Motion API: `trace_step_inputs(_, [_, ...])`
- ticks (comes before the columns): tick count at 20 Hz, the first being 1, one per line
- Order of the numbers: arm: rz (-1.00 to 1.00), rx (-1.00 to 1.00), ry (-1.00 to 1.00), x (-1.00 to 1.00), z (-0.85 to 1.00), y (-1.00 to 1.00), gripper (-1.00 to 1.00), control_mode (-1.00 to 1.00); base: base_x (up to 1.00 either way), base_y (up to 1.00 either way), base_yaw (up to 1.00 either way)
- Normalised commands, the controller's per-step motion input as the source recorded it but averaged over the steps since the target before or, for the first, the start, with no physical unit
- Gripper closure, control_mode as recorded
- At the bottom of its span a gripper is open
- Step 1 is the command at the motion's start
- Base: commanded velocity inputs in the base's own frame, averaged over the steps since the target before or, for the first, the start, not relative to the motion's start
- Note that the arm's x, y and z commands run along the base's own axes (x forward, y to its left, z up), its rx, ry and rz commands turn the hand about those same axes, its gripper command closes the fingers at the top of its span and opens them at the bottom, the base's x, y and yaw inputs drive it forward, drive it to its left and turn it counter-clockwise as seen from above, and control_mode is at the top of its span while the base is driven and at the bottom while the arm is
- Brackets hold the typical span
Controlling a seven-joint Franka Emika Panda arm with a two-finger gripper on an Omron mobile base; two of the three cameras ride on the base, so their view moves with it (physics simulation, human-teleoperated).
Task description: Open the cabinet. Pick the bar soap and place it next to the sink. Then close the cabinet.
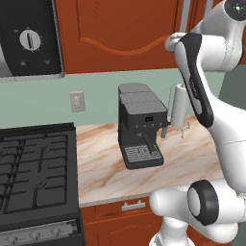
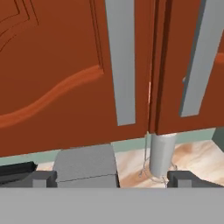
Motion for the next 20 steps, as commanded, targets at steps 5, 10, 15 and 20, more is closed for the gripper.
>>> trace_step_inputs(5, [0.0, 0.02, 0.0, 0.35, 0.0, 0.0, -1.0, -1.0, 0.0, 0.0, 0.0])
trace_step_inputs(10, [0.0, 0.03, -0.01, 0.32, 0.0, -0.02, -1.0, -1.0, 0.0, 0.0, 0.0])
trace_step_inputs(15, [0.0, 0.02, -0.02, 0.37, 0.0, -0.13, -1.0, -1.0, 0.0, 0.0, 0.0])
trace_step_inputs(20, [0.0, 0.02, 0.0, 0.3, 0.0, -0.15, -1.0, -1.0, 0.0, 0.0, 0.0])
